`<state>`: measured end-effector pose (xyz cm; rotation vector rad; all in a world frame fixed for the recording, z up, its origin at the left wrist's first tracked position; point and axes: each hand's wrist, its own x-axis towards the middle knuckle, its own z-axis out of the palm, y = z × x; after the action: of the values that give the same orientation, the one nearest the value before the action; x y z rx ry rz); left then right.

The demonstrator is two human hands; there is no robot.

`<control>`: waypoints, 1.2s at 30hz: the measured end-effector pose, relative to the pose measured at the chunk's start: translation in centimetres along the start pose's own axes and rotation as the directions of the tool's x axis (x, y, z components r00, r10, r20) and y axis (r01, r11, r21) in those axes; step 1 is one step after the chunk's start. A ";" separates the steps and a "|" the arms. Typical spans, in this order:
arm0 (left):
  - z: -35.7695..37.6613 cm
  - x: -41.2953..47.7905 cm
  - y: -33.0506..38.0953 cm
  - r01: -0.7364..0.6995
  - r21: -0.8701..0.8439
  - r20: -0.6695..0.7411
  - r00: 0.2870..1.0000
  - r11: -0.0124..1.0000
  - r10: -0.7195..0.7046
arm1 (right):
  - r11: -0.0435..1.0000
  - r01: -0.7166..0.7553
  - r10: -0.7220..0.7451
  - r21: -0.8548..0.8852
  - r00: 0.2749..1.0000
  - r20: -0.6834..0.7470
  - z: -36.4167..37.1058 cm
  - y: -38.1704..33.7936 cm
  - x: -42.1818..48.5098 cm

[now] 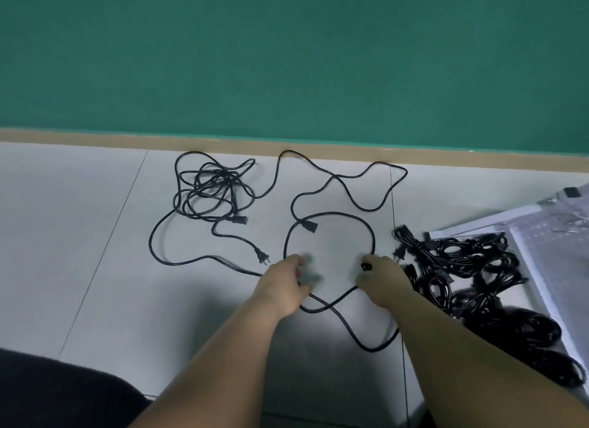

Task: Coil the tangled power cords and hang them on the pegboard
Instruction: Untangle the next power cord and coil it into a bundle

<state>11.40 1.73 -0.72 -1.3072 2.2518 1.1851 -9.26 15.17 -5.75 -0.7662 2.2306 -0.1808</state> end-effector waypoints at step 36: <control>-21.7 -14.5 20.7 -0.633 -0.727 -0.575 0.773 0.267 0.267 | 0.643 0.579 -0.559 0.502 0.802 -0.209 -23.3 -17.1 -21.0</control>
<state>5.78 -1.07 32.00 -1.1546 2.3099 2.9640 -6.37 11.01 29.65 -1.1115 1.7363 -1.1054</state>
